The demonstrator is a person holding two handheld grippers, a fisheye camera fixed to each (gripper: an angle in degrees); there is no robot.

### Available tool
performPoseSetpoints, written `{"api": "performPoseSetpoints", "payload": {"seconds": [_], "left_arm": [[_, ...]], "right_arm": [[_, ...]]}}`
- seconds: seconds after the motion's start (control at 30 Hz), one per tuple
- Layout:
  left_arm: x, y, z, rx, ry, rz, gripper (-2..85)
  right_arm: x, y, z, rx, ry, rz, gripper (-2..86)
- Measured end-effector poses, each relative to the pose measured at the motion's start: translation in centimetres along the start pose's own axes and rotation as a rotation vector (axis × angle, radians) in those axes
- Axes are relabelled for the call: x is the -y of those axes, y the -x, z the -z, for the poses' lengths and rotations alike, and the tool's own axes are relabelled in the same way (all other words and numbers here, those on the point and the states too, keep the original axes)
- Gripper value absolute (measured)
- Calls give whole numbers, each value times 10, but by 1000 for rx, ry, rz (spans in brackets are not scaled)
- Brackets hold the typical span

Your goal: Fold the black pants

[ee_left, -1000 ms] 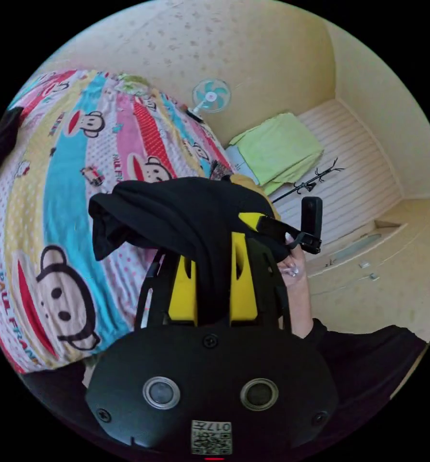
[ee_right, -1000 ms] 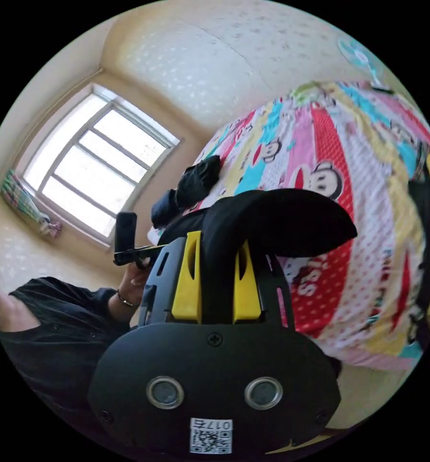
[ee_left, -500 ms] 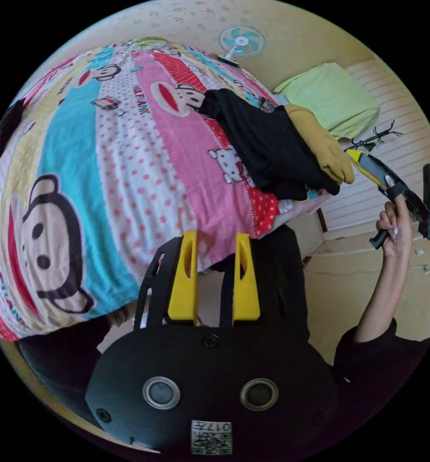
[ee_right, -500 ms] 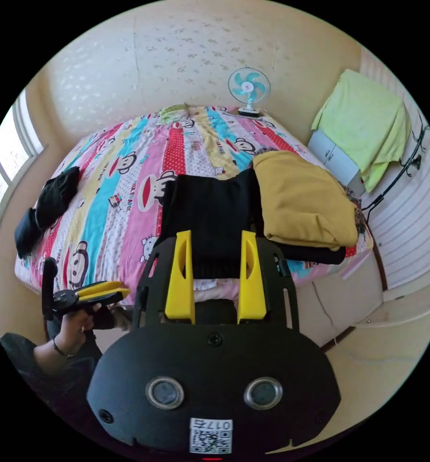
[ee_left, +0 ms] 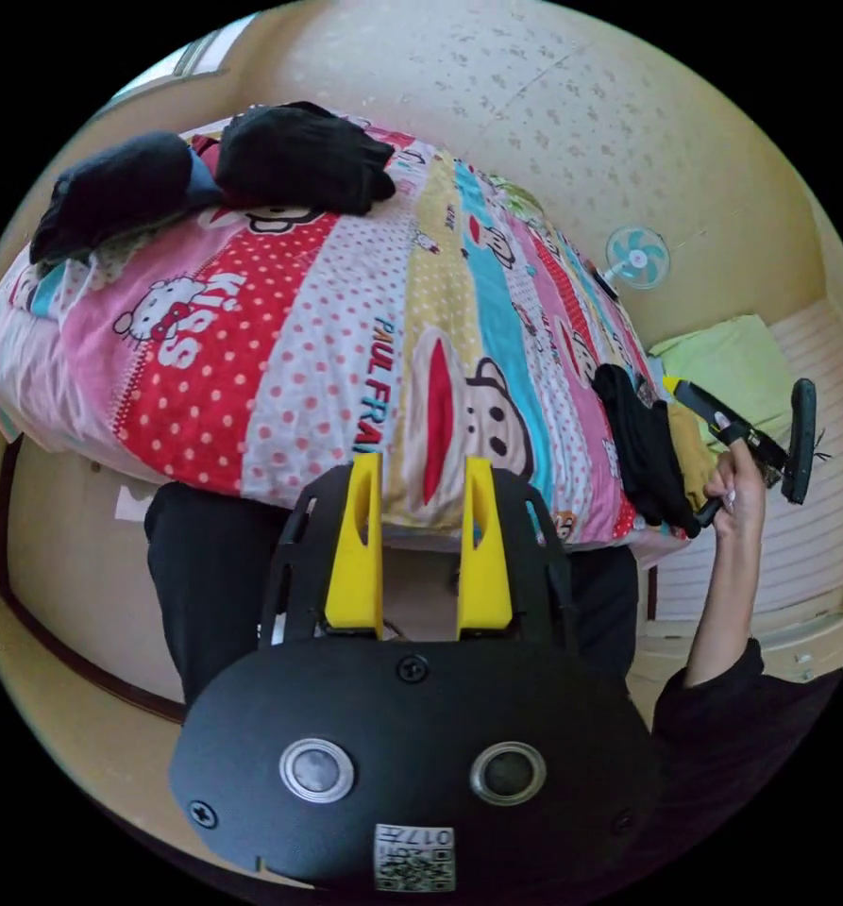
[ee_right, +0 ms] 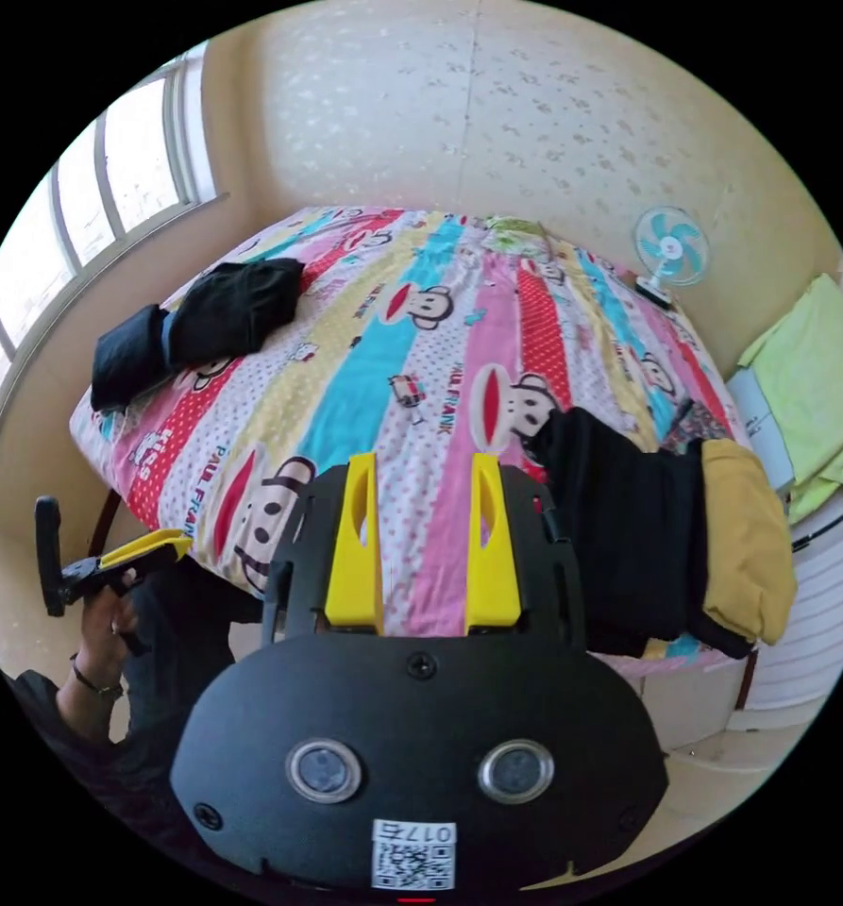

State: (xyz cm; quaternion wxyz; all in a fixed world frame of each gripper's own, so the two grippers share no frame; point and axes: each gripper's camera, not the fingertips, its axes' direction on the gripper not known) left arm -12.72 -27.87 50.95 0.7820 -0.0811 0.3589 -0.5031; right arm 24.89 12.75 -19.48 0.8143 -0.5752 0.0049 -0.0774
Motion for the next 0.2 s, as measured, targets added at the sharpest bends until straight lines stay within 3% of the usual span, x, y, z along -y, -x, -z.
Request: {"api": "performPoseSetpoints", "payload": {"seconds": [0.13,0.2], "left_arm": [[20,34,8,8,-25,46,126],[54,53,23,-21,-100,56,128]], "right_arm": [[-22,42,-171,80,323,15,164],[-47,55,-173,11,132,22,166]]}}
